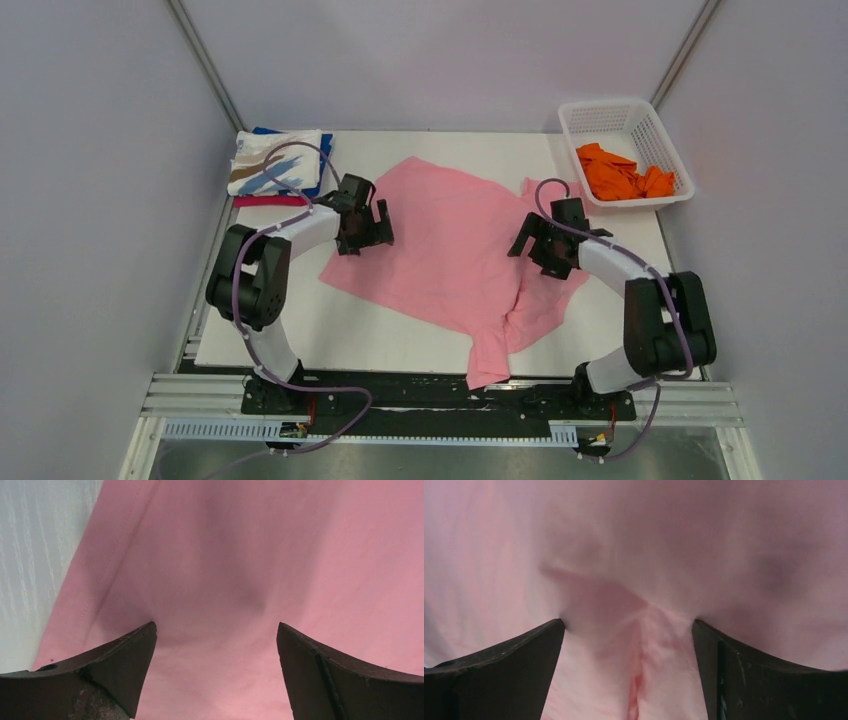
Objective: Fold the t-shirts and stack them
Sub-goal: Flatten out the tshirt
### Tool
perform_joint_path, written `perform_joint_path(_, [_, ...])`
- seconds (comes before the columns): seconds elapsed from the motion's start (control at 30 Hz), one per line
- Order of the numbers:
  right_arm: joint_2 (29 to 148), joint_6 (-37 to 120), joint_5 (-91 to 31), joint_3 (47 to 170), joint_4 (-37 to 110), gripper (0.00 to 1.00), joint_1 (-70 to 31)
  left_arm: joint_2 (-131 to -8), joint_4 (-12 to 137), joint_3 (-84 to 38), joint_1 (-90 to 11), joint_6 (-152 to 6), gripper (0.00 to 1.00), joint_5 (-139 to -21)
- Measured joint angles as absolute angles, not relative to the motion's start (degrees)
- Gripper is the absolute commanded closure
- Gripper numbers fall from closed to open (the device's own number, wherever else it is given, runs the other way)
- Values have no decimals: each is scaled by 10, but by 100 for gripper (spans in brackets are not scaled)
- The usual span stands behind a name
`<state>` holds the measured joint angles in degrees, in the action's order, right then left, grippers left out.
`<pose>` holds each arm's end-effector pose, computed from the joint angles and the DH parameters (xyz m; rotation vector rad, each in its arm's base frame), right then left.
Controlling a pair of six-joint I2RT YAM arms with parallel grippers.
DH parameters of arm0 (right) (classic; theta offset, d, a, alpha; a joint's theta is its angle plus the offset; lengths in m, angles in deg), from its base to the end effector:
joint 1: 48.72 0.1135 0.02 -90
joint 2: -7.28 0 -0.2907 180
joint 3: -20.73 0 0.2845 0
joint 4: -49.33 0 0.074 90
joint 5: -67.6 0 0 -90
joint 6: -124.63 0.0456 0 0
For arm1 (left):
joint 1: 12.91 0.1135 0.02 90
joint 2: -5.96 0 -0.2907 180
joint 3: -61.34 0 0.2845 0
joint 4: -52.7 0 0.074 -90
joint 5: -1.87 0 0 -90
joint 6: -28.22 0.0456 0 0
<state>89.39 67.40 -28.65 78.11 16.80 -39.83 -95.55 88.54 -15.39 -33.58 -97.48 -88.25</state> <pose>0.2986 0.0517 0.1821 0.5002 2.5681 0.4067 0.3696 -0.1393 0.1749 -0.3499 2.6466 -0.3281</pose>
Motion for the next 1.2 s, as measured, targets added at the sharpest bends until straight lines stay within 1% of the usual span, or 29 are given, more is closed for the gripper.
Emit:
perform_joint_path(0.07, [946,675,-283,792,167,0,-398,-958,876,-143,-327,-981,0,-881])
perform_joint_path(0.27, [1067,674,-272,919,175,0,-399,-952,836,-126,-278,-1000,0,-880])
perform_joint_path(0.4, [1144,662,-263,1013,176,0,-403,-952,825,-124,-244,-1004,0,-882])
perform_joint_path(0.47, [1195,648,-260,1081,177,0,-407,-952,826,-124,-232,-1005,0,-882])
perform_joint_path(0.5, [1204,645,-260,1092,179,0,-410,-952,826,-124,-227,-1005,0,-881])
perform_joint_path(0.67, [1305,596,-264,1242,167,0,-422,-968,847,-151,-221,-1003,0,-874])
perform_joint_path(0.73, [1322,576,-265,1275,162,0,-424,-980,854,-168,-220,-1001,0,-866])
perform_joint_path(0.87, [1298,557,-270,1272,150,0,-425,-984,862,-177,-218,-999,0,-851])
perform_joint_path(0.93, [1255,558,-269,1234,150,0,-425,-980,867,-176,-218,-999,0,-849])
perform_joint_path(1.0, [1182,567,-266,1167,145,1,-425,-961,869,-165,-219,-998,0,-847])
perform_joint_path(1.13, [1035,598,-264,1034,133,9,-421,-884,872,-119,-224,-998,0,-847])
perform_joint_path(1.2, [996,612,-264,996,122,15,-415,-847,868,-96,-225,-998,0,-845])
